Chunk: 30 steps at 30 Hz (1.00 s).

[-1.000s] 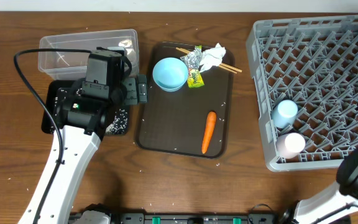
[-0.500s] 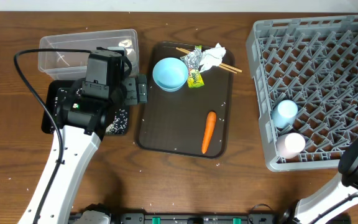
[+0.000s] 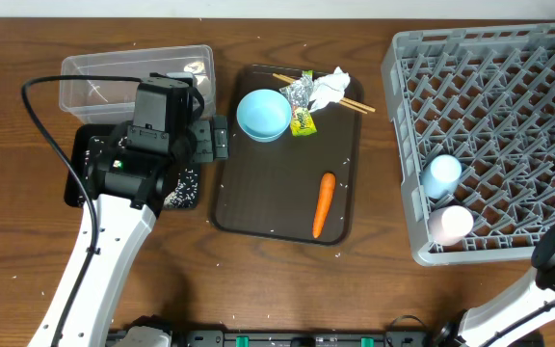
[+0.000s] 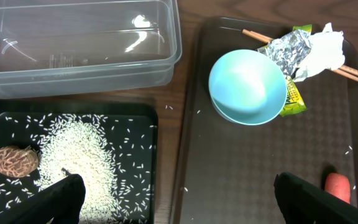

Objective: Sort waste into correct bins and load items into the dishwasher rack
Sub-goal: 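Stand the blue plate upright at the back of the dish rack, then withdraw the right gripper from the rack toward the light-blue bowl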

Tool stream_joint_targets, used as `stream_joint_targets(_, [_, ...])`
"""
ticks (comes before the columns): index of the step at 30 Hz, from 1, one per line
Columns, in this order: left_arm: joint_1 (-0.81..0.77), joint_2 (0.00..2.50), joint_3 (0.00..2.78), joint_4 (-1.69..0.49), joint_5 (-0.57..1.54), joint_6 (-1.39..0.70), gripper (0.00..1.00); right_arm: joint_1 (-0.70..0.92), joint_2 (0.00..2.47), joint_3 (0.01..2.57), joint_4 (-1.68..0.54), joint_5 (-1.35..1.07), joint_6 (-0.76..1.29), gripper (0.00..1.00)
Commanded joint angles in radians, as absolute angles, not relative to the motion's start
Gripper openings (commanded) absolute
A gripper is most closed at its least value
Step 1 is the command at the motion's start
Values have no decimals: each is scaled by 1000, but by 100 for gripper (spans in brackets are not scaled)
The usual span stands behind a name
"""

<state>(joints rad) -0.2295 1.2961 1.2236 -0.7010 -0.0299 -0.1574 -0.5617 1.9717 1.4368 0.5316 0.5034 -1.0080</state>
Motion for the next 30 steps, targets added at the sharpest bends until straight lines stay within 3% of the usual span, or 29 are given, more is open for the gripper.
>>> stream_joint_targets(1, [-226, 1302, 1241, -703, -35, -159, 98, -571, 1991, 1446, 509, 440, -1056, 1])
stream_joint_targets(13, [-226, 1302, 1241, -703, -35, -159, 98, -555, 2014, 1446, 480, 438, -1044, 1])
stream_joint_targets(22, [-226, 1302, 1241, -703, -35, -159, 98, -396, 1989, 1446, 482, 560, -1002, 4])
stream_joint_targets(23, [-226, 1302, 1241, -703, -35, -159, 98, -373, 1985, 1446, 482, 574, -1002, 12])
stream_joint_targets(25, [-226, 1302, 1241, -703, -35, -159, 98, -324, 1975, 1446, 483, 611, -1003, 39])
stream_joint_targets(26, [-226, 1302, 1241, -703, -35, -159, 98, -296, 1970, 1446, 484, 636, -1003, 57])
stream_joint_targets(27, [-226, 1302, 1241, -703, -35, -159, 98, -277, 1965, 1446, 488, 658, -1003, 88])
stream_joint_targets(28, [-226, 1302, 1241, -703, -35, -159, 98, -260, 1960, 1446, 498, 679, -1003, 99])
stream_joint_targets(30, [-226, 1302, 1241, -703, -35, -159, 98, -228, 1949, 1446, 559, 730, -1003, 99])
